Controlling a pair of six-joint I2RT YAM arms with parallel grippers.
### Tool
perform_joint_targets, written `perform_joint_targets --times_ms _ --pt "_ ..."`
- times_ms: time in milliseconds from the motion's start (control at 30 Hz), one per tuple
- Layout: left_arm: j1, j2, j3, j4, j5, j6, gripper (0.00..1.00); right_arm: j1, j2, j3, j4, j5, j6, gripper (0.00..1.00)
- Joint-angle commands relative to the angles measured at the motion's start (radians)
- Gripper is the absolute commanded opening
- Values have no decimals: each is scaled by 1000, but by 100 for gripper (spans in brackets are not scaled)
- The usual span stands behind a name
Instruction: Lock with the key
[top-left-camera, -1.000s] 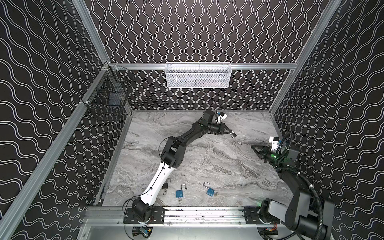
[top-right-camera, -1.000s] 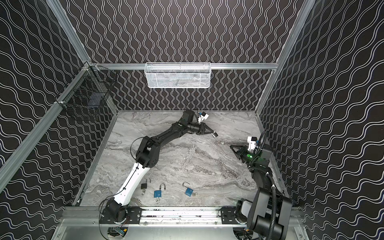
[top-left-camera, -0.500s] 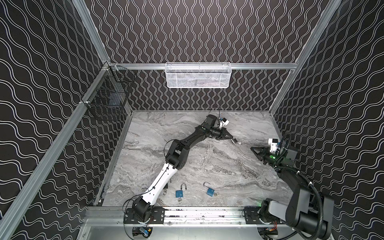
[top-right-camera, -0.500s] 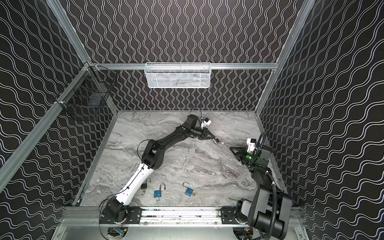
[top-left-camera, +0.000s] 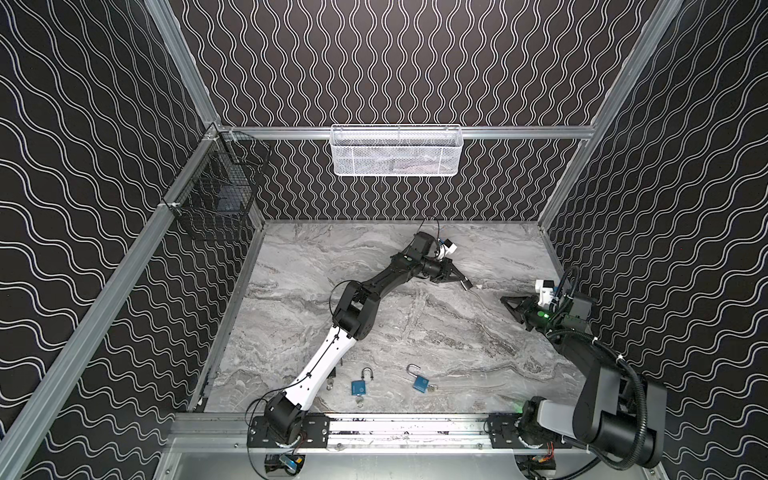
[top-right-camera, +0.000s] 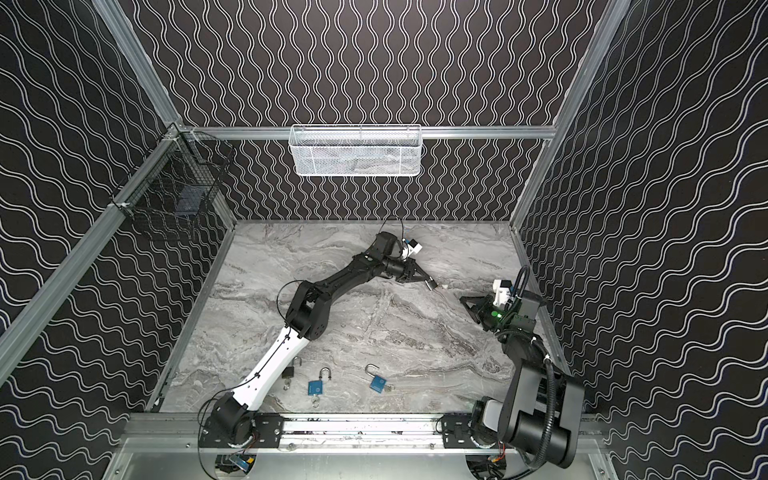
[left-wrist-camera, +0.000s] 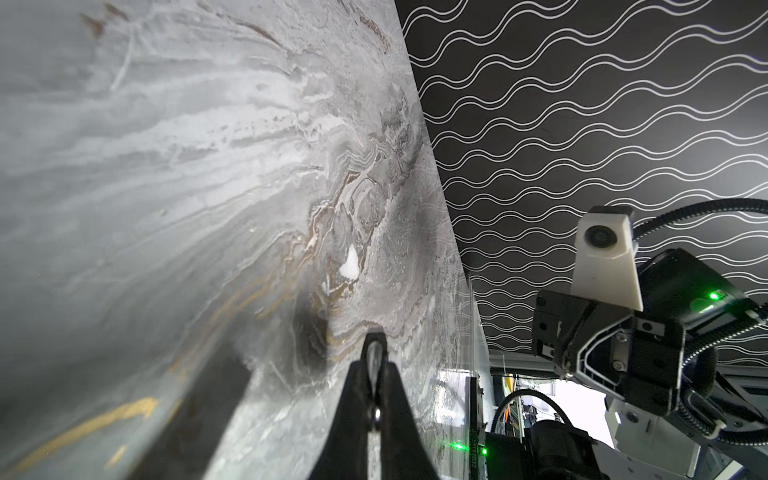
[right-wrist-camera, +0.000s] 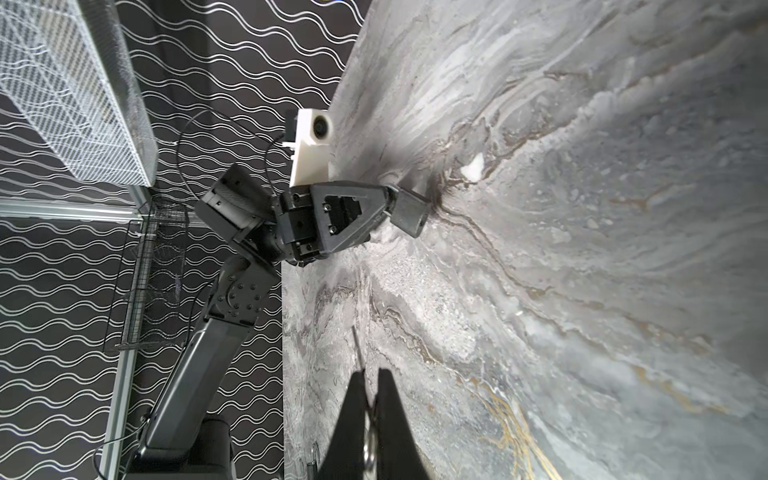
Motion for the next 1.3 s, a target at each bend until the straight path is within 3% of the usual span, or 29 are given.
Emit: perform_joint_targets --times_ms 0,267,567,767,1267 --pt "0 6 12 -14 -5 33 0 4 9 -4 19 6 7 0" --pt "-11 18 28 -24 -26 27 1 21 -4 -1 -3 28 -3 0" --pt "-18 -6 -4 -14 -77 15 23 27 -24 -22 -12 39 -12 0" --pt "-21 -14 -1 -2 -108 -8 26 27 -41 -37 -18 36 -13 0" --pt "-50 -31 -39 138 -148 -149 45 27 -47 -50 -20 39 -16 0"
